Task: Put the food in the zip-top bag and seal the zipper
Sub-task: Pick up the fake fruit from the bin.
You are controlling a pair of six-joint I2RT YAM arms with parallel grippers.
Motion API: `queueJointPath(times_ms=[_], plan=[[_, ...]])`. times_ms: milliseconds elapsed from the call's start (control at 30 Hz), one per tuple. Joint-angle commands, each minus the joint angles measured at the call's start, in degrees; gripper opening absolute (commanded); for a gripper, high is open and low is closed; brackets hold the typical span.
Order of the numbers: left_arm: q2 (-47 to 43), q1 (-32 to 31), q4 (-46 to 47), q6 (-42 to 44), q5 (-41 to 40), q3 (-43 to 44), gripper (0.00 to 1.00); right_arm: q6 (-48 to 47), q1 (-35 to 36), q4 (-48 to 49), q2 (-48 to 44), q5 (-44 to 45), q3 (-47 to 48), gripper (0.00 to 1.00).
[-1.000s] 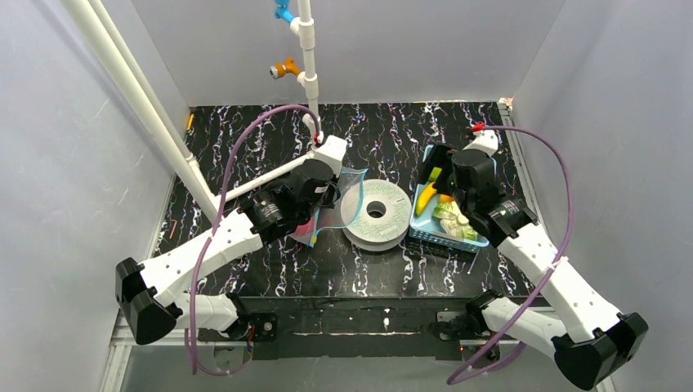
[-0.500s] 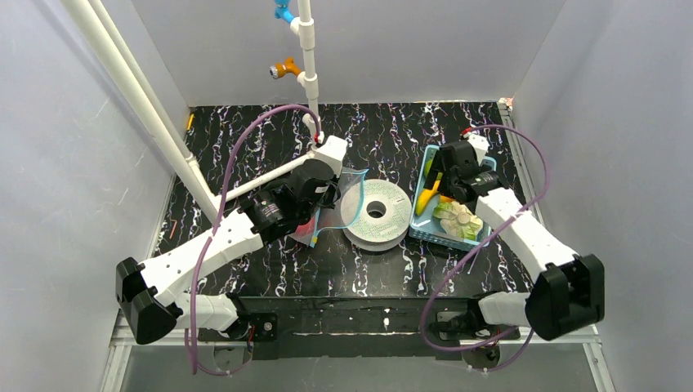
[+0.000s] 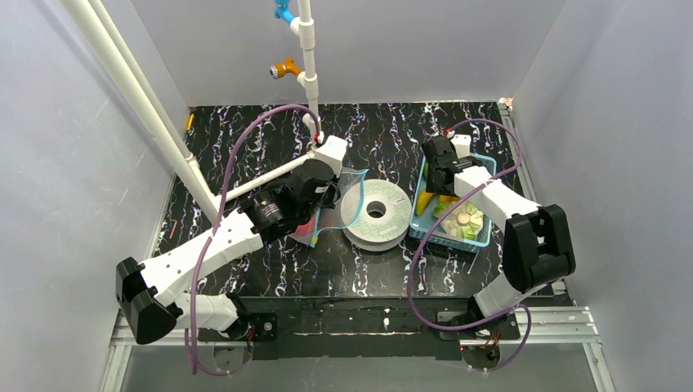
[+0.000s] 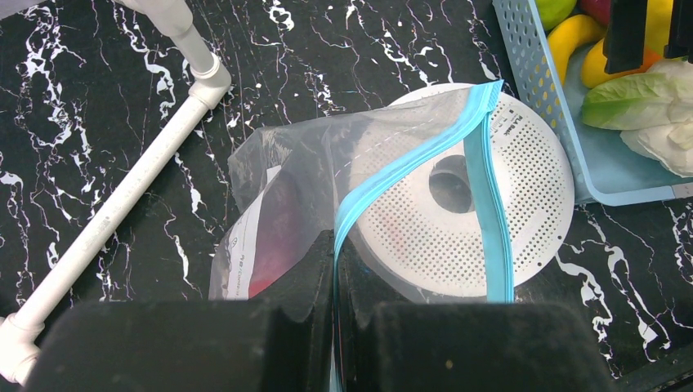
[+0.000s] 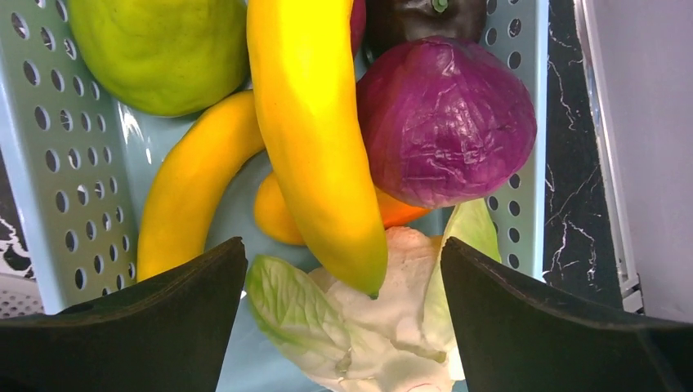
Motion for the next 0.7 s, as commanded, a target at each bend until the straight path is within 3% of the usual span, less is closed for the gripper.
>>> queueJointPath(times_ms=[0, 200, 500, 667], plan=[[-0.12, -0.13, -0.59, -0.44, -0.66, 0.81, 0.0, -2.83, -0.19, 2.66, 0.47, 3.72, 1.39, 0.89], [0.1, -0.11, -0.55, -0.54, -0.32, 0.75, 0.0, -4.35, -0.14, 4.64, 1.66, 2.8, 0.97, 0.75], [0.34, -0.11, -0.68, -0.63, -0.28, 0.84, 0.0, -5.27, 0.16, 5.42, 3.83, 4.66, 1.26, 0.66], [0.79, -0.11, -1.07, -1.07, 0.65, 1.13, 0.0, -6.06, 1.07, 4.84, 3.78, 7.43, 2.83, 0.52]])
